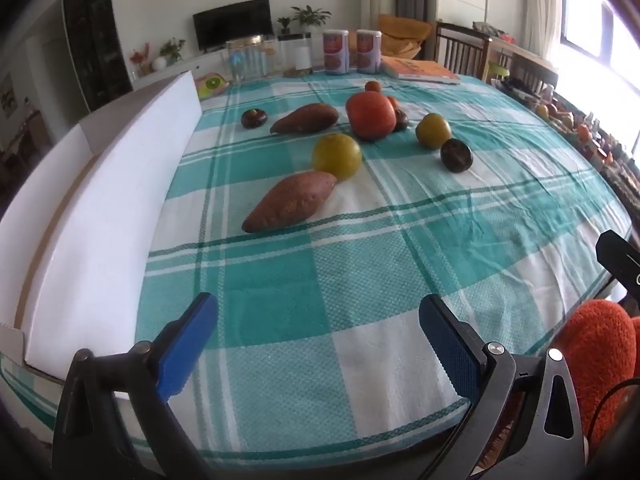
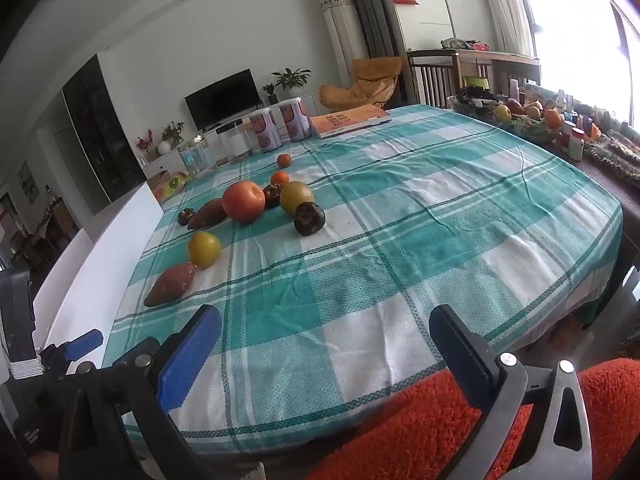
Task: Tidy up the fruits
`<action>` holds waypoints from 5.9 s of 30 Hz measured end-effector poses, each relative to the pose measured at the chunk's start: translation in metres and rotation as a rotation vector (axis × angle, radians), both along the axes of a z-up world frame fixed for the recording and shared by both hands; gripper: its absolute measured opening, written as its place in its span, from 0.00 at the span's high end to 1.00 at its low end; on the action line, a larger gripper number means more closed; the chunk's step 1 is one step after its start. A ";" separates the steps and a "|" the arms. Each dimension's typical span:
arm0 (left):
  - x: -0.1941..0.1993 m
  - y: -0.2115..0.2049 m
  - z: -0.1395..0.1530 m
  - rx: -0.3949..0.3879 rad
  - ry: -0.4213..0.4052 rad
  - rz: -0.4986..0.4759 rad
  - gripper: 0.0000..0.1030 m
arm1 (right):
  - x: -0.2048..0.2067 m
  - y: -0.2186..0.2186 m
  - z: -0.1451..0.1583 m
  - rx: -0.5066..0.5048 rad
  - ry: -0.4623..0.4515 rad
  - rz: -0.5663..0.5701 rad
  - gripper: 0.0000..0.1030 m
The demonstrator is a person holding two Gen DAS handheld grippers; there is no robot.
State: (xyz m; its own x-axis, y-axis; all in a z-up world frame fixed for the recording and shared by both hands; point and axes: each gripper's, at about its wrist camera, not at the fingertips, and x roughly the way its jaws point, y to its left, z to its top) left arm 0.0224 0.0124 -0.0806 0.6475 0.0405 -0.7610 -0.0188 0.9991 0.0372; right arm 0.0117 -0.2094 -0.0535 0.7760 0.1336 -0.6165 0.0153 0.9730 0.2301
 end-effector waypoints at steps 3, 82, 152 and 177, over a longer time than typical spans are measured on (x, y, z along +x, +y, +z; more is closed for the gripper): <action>0.003 0.001 -0.011 -0.006 0.031 -0.005 0.02 | -0.001 0.006 -0.001 -0.024 0.014 0.009 0.00; 0.019 0.007 -0.041 -0.036 0.163 0.004 0.00 | 0.010 0.007 -0.013 -0.031 0.077 0.011 0.00; 0.034 0.077 0.053 -0.283 0.027 -0.128 0.96 | 0.190 0.030 -0.015 -0.037 0.242 0.277 1.00; 0.079 0.031 -0.029 -0.103 0.122 -0.111 0.59 | 0.160 -0.029 -0.043 0.101 0.293 0.231 0.25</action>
